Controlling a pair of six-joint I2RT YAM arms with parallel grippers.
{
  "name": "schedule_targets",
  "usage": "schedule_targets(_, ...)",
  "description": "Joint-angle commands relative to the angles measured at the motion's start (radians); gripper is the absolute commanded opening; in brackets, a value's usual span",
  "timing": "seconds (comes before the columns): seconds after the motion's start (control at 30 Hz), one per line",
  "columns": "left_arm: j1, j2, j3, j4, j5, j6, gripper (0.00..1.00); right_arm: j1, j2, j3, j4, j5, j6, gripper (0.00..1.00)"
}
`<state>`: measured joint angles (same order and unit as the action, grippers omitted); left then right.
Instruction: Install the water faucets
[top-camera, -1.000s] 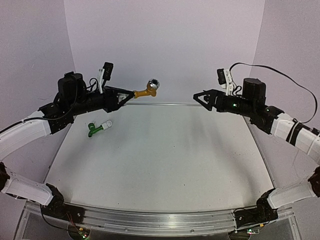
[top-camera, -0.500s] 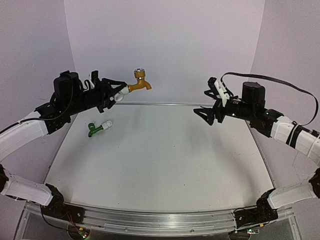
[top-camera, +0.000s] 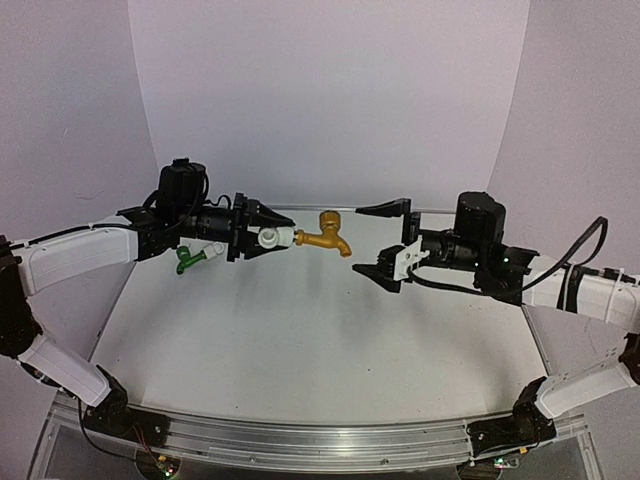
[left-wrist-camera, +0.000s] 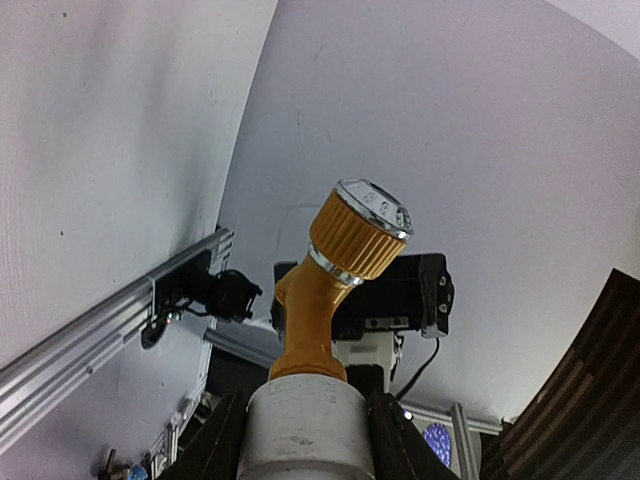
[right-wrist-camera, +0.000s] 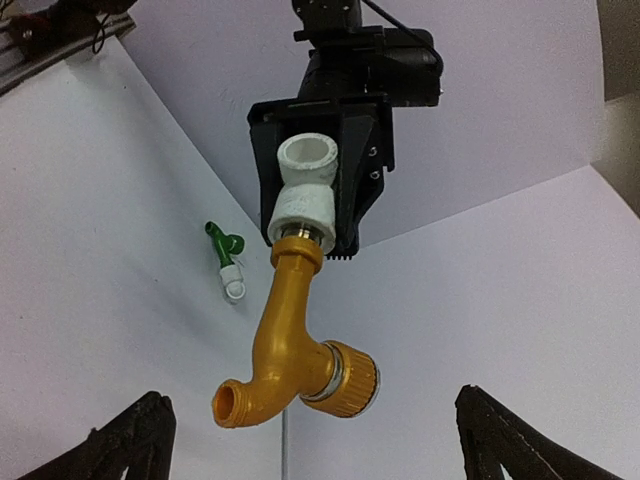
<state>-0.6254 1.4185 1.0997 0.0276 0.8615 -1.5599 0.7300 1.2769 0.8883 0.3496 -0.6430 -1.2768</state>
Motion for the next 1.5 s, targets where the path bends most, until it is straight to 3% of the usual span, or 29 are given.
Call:
schedule_targets(0.0,0.002,-0.027,0.047,0.072,0.194,-0.019,0.00,0.064,0.039,-0.022,0.120,0.115,-0.239,0.98)
schedule_targets(0.3,0.000,-0.037,0.034,0.072,0.212,0.009,0.00,0.111,0.133,-0.022,0.308,0.116,-0.283,0.95)
schedule_targets(0.73,0.000,-0.017,0.047,0.072,0.212,0.036,0.00,0.135,0.168,-0.001,0.348,0.075,-0.151,0.60)
schedule_targets(0.97,-0.001,0.018,0.061,0.071,0.211,0.065,0.00,0.143,0.161,0.004,0.282,0.079,-0.029,0.32)
schedule_targets(1.17,0.000,0.036,0.068,0.073,0.205,0.118,0.00,0.145,0.142,-0.014,0.287,0.090,0.153,0.19)
schedule_targets(1.47,0.000,0.053,0.120,0.073,0.138,0.442,0.00,0.145,0.096,0.008,0.258,0.087,0.710,0.08)
